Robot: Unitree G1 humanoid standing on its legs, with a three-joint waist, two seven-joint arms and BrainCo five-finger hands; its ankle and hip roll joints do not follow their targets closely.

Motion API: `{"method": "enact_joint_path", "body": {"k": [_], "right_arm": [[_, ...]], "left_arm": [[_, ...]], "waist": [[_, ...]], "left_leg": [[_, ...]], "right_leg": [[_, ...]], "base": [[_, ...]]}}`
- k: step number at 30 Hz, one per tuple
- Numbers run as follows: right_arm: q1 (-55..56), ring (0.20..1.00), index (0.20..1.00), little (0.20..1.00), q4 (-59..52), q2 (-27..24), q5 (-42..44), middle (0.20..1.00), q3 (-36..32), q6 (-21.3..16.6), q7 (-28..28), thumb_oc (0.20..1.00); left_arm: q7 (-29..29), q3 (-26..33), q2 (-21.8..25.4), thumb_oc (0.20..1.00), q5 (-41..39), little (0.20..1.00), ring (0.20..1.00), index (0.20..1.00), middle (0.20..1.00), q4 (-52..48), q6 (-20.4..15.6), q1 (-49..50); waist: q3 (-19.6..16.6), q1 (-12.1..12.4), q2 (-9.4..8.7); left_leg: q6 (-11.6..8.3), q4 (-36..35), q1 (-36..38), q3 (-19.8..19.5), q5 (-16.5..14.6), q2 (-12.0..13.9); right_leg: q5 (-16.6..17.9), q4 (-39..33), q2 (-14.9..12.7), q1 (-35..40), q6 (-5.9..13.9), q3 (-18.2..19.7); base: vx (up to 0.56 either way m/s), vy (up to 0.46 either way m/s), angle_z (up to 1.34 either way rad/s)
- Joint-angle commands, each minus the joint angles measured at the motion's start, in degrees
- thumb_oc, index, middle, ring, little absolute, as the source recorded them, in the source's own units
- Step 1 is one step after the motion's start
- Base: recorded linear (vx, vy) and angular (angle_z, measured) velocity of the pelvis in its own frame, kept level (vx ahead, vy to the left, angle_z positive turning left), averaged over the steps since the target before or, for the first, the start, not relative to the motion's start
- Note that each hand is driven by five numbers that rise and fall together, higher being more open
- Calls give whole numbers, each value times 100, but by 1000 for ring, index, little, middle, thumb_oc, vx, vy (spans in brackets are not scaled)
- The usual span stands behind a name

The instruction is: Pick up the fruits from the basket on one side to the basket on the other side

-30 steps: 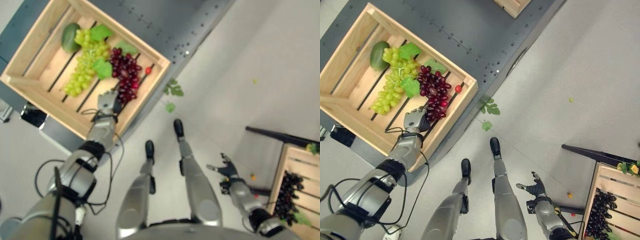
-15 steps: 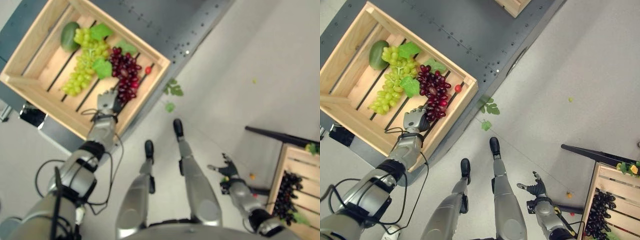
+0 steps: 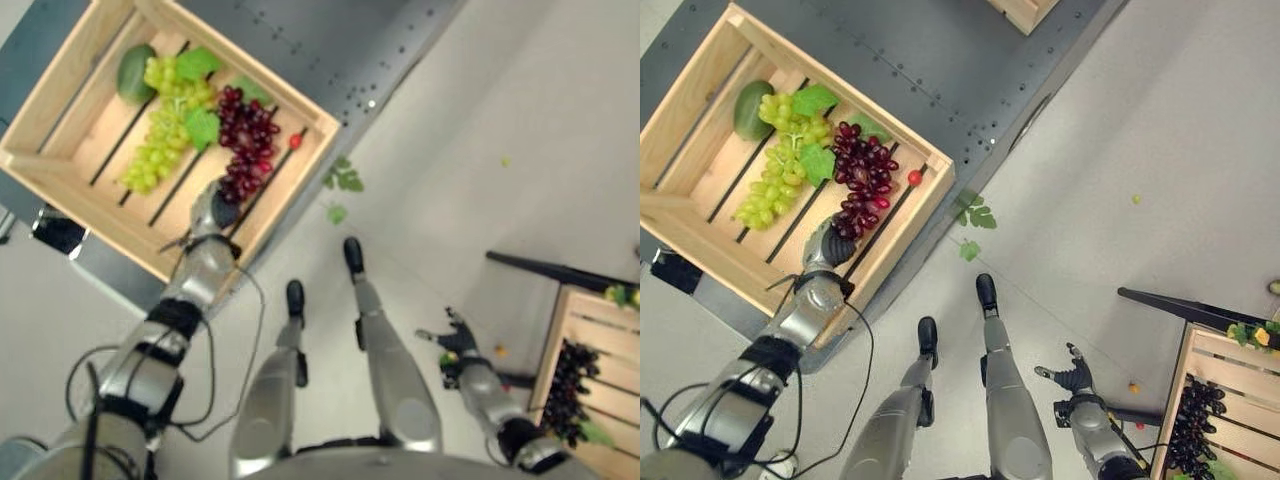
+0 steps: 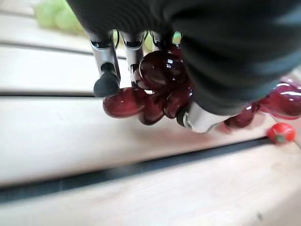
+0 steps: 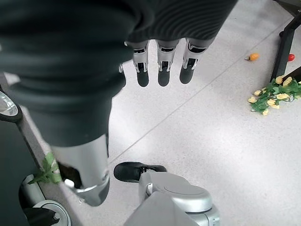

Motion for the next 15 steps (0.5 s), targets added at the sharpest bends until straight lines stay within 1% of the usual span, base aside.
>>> {"method": "enact_joint_path", "body": {"k": [1, 2, 3, 6, 7, 10, 11, 12, 15], "right_arm": [[362, 1000, 1000, 1000, -177, -114, 144, 1000, -185, -136, 12, 1000], [367, 1000, 1000, 1000, -181, -115, 144, 1000, -178, -134, 12, 1000], [408, 1000, 1000, 1000, -173, -116, 143, 1000, -234, -124, 56, 1000], [415, 1000, 1000, 1000, -105, -127, 151, 1000, -295, -95, 133, 1000], [412, 1000, 1000, 1000, -84, -130, 155, 1000, -306, -85, 164, 1000], [372, 1000, 1000, 1000, 28, -104, 171, 1000, -320, -52, 205, 1000], [371, 1000, 1000, 1000, 31, -103, 172, 1000, -315, -54, 206, 1000], [328, 1000, 1000, 1000, 130, -95, 198, 1000, -332, -27, 243, 1000], [276, 1000, 1000, 1000, 217, -85, 203, 1000, -353, 9, 318, 1000]], "left_arm": [[-130, 106, -342, 200, -577, 200, 200, 200, 200, -921, -603, 783], [-136, 117, -334, 200, -579, 200, 200, 200, 200, -946, -592, 804], [-284, 306, -171, 200, -706, 200, 200, 200, 200, -1470, -734, 1140], [-487, 582, -68, 200, -1140, 200, 200, 200, 200, -2027, -944, 1516], [-502, 670, -80, 200, -1424, 200, 200, 200, 200, -2190, -1039, 1628], [-599, 788, -47, 200, -1840, 200, 200, 200, 200, -2545, -1148, 1806], [-603, 796, -43, 200, -1843, 200, 200, 200, 200, -2557, -1141, 1819], [-694, 847, -40, 200, -2111, 200, 200, 200, 200, -2716, -1189, 1901], [-862, 1010, 44, 200, -2436, 200, 200, 200, 200, -3074, -1259, 2041]], "waist": [[-11, 20, 78], [-11, 12, 75], [-11, 41, 91], [-11, 88, 122], [-11, 102, 125], [-11, 136, 131], [-11, 132, 128], [-11, 151, 132], [-11, 187, 134]], "left_leg": [[-69, 305, -677, -447, 42, -102], [-69, 306, -672, -450, 41, -102], [-63, 312, -669, -478, 38, -108], [-59, 314, -647, -493, 31, -109], [-57, 323, -636, -503, 28, -112], [-51, 327, -590, -530, 14, -111], [-50, 326, -586, -531, 14, -111], [-42, 327, -543, -560, 9, -110], [-41, 332, -454, -588, -6, -95]], "right_leg": [[-459, 122, 225, -13, 446, -227], [-460, 122, 225, -7, 446, -229], [-466, 122, 218, 7, 447, -241], [-476, 123, 204, 32, 446, -256], [-475, 127, 198, 49, 445, -261], [-489, 135, 185, 107, 439, -279], [-490, 134, 185, 112, 439, -280], [-501, 140, 180, 162, 431, -288], [-524, 149, 166, 252, 424, -312]], "base": [[0, 0, 0], [0, 0, 0], [0, 0, 0], [-3, 6, 5], [-7, 4, 7], [-8, -1, 8], [-3, -2, 8], [0, 2, 8], [0, 6, 3]]}}
